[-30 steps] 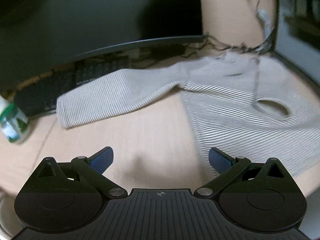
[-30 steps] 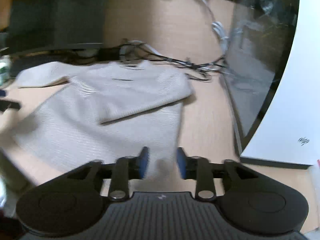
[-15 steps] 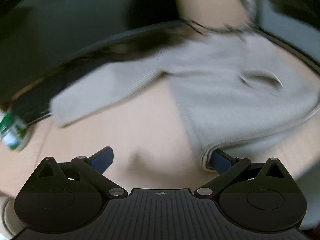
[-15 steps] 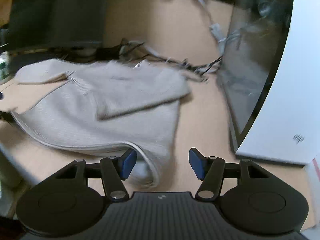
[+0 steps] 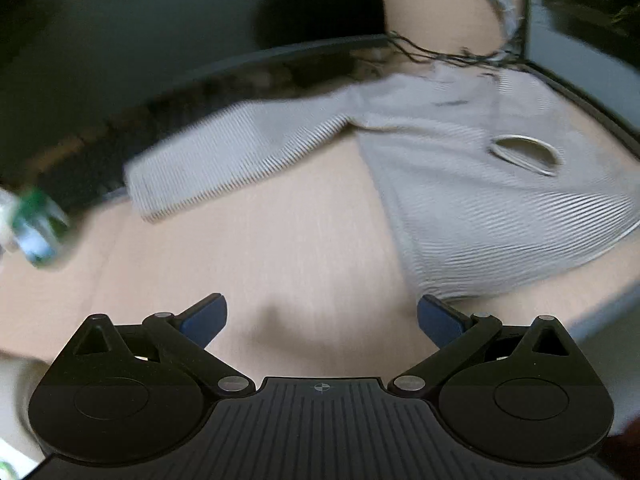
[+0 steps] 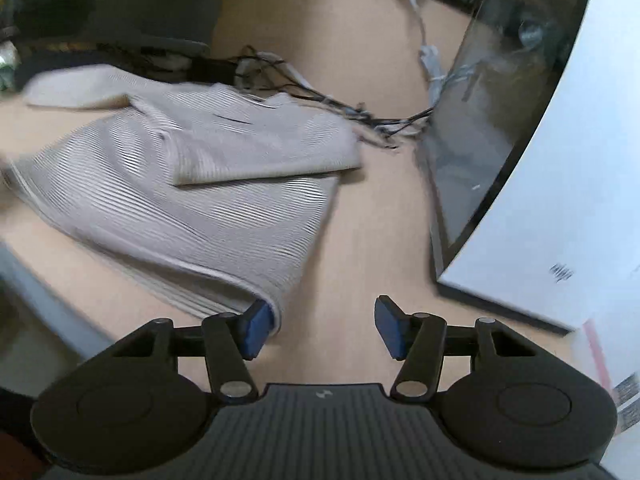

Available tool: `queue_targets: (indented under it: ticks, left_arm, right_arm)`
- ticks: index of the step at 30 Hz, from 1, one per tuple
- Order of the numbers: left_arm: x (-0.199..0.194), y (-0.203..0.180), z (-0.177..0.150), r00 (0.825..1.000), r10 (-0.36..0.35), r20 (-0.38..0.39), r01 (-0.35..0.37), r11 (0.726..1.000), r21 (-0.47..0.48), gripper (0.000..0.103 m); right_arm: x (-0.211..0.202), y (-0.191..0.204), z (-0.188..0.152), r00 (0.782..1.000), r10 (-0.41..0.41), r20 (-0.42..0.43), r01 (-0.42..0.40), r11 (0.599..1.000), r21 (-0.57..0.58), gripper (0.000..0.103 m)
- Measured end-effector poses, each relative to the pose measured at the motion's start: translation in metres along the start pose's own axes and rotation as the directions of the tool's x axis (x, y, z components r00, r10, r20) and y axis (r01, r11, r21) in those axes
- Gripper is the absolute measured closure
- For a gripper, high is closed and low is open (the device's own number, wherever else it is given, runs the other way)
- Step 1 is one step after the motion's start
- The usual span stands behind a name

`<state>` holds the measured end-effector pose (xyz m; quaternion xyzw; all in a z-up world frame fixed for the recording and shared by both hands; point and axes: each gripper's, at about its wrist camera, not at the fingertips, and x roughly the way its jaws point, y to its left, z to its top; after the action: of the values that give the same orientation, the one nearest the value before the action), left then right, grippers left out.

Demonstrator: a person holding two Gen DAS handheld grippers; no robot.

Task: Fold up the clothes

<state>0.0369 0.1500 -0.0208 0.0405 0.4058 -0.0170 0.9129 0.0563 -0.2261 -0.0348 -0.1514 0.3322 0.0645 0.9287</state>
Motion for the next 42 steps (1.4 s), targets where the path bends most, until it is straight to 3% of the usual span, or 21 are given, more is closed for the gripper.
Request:
queue_targets:
  ticks: [3,6,8,10,12,14,16,18,20,22,27,29,32,35,36,37,39,42]
  left_arm:
    - [-0.007,0.015,0.010,0.987,-0.155,0.048,0.159,0.983,-0.089,0.000]
    - [-0.002,0.014,0.036,0.963,-0.219,0.155,0.239,0.963,-0.127,0.000]
    - [0.014,-0.003,0.060,0.940,-0.252,0.229,0.278,0.956,-0.089,0.000]
    - [0.033,-0.022,0.083,0.911,-0.289,0.296,0.313,0.949,-0.036,0.000]
    - [0.056,-0.044,0.098,0.891,-0.316,0.326,0.320,0.947,0.042,0.000]
    - [0.085,-0.060,0.104,0.890,-0.342,0.300,0.319,0.940,0.123,0.000]
    - [0.109,-0.064,0.100,0.904,-0.363,0.227,0.333,0.930,0.157,0.000]
    - [0.119,-0.059,0.096,0.911,-0.372,0.180,0.349,0.925,0.148,0.000]
    - [0.119,-0.047,0.094,0.898,-0.408,0.167,0.396,0.913,0.102,0.000]
    - [0.118,-0.038,0.088,0.889,-0.437,0.139,0.430,0.899,0.079,0.000]
    - [0.120,-0.019,0.082,0.861,-0.492,0.128,0.496,0.868,-0.003,0.000]
    - [0.121,-0.019,0.084,0.860,-0.493,0.131,0.498,0.867,-0.009,0.000]
    - [0.118,-0.017,0.085,0.859,-0.496,0.129,0.502,0.865,-0.016,0.000]
    - [0.118,-0.007,0.090,0.857,-0.502,0.115,0.512,0.856,-0.075,0.000]
    - [0.119,-0.002,0.094,0.864,-0.492,0.109,0.501,0.860,-0.097,0.000]
    - [0.118,0.003,0.099,0.874,-0.475,0.104,0.485,0.866,-0.118,0.000]
    - [0.116,0.015,0.108,0.890,-0.445,0.097,0.455,0.876,-0.160,0.000]
    - [0.103,0.042,0.123,0.902,-0.417,0.109,0.431,0.874,-0.222,0.000]
  right_arm:
    - [-0.017,-0.006,0.004,0.995,0.094,0.016,-0.095,0.995,0.041,0.038]
    - [-0.018,-0.006,0.023,0.992,0.107,0.061,-0.114,0.987,0.116,0.032]
    - [-0.018,-0.005,0.036,0.989,0.114,0.092,-0.128,0.978,0.165,0.021]
    - [-0.004,-0.002,0.050,0.983,0.135,0.125,-0.163,0.954,0.253,0.000]
    - [0.025,0.004,0.064,0.973,0.185,0.136,-0.221,0.911,0.347,0.000]
    - [0.060,0.010,0.075,0.972,0.219,0.080,-0.232,0.873,0.429,0.000]
    - [0.091,0.016,0.082,0.969,0.245,0.022,-0.225,0.844,0.487,0.000]
    - [0.110,0.019,0.080,0.968,0.247,-0.046,-0.184,0.822,0.539,0.000]
    - [0.106,0.025,0.077,0.973,0.228,-0.045,-0.166,0.817,0.552,0.000]
    - [0.098,0.032,0.073,0.969,0.235,-0.072,-0.159,0.823,0.545,0.000]
    - [0.084,0.063,0.077,0.965,0.194,-0.175,-0.104,0.901,0.421,0.001]
    - [0.071,0.077,0.084,0.980,0.129,-0.152,-0.067,0.930,0.362,0.020]
    - [0.051,0.107,0.100,0.996,0.060,-0.067,-0.045,0.979,0.199,0.026]
    - [0.062,0.134,0.108,0.996,0.043,-0.074,-0.041,0.999,0.026,0.040]
    - [0.069,0.142,0.109,0.996,0.032,-0.084,-0.035,0.999,-0.030,0.056]
    - [0.079,0.142,0.110,0.994,0.033,-0.102,-0.036,0.999,-0.032,0.079]
    - [0.093,0.130,0.117,0.991,0.048,-0.125,-0.047,0.999,0.012,0.099]
    - [0.081,0.081,0.141,0.997,0.039,-0.067,-0.029,0.989,0.142,0.099]
